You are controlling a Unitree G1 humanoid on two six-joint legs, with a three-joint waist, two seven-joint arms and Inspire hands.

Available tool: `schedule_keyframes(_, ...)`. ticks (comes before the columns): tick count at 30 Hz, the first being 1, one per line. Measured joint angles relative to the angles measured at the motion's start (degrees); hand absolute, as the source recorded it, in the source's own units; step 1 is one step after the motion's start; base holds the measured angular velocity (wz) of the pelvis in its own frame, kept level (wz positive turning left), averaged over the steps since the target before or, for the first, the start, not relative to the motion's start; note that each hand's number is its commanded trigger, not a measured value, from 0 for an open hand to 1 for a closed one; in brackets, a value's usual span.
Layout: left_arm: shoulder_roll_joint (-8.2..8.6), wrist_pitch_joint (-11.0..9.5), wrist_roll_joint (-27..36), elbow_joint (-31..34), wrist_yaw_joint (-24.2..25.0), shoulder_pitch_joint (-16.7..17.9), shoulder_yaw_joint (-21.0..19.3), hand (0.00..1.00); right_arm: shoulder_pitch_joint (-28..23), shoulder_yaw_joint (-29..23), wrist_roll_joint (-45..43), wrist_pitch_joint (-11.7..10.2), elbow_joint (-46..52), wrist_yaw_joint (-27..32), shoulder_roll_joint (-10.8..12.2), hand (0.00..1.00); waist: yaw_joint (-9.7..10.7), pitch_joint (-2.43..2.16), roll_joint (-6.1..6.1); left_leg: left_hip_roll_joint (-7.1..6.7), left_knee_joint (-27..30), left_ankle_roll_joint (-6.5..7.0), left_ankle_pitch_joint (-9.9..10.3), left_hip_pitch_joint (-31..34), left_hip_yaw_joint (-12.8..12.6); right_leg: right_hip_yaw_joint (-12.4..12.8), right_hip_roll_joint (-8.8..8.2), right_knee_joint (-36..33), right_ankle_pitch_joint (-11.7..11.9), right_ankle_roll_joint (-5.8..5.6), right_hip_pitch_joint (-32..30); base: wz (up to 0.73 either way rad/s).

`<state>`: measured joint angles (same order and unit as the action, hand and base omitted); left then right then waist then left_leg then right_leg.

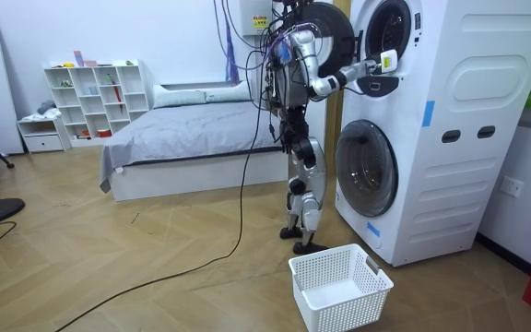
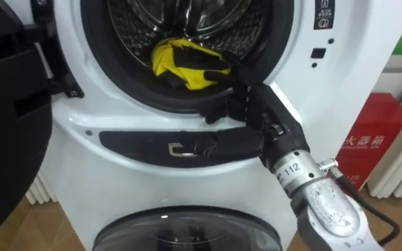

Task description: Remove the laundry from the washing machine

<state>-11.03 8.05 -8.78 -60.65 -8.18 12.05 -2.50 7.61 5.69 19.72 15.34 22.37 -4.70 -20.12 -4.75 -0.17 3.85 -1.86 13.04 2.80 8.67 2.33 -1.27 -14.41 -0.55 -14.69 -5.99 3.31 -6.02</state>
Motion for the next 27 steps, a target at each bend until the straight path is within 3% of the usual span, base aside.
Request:
schedule_keyframes(2,0.12,0.25,0.0,-0.05,0.0,0.16,-0.1,0.0,0.02,0.0,-0.67,1.23,1.24,-0.63,-0.29,0.0,-0.32,-0.01,0.23,0.32,0.01,-0.28,0.11,0.04,0.03,0.04,0.31,0.03,-0.3,0.23,-0.01,0.02)
schedule_keyframes(11,0.68,0.37,-0.37,-0.04,-0.07,1.32,-2.02,0.0,0.03,-0.01,-0.69,3.02,3.82,-2.98,-0.61,0.0,-0.61,-0.09,0.17,1.19,0.16,-1.18,0.65,0.06,-0.02,0.02,1.19,0.07,-1.08,0.81,0.0,0.0)
schedule_keyframes(27,1.22,0.05,-0.21,-0.16,-0.09,1.33,-1.87,0.0,0.03,-0.28,0.45,3.5,4.86,-4.85,-1.07,0.0,-0.25,-0.21,-0.08,1.26,-0.34,-1.18,0.61,-0.18,-0.02,0.03,1.3,0.06,-1.4,1.18,0.01,0.0)
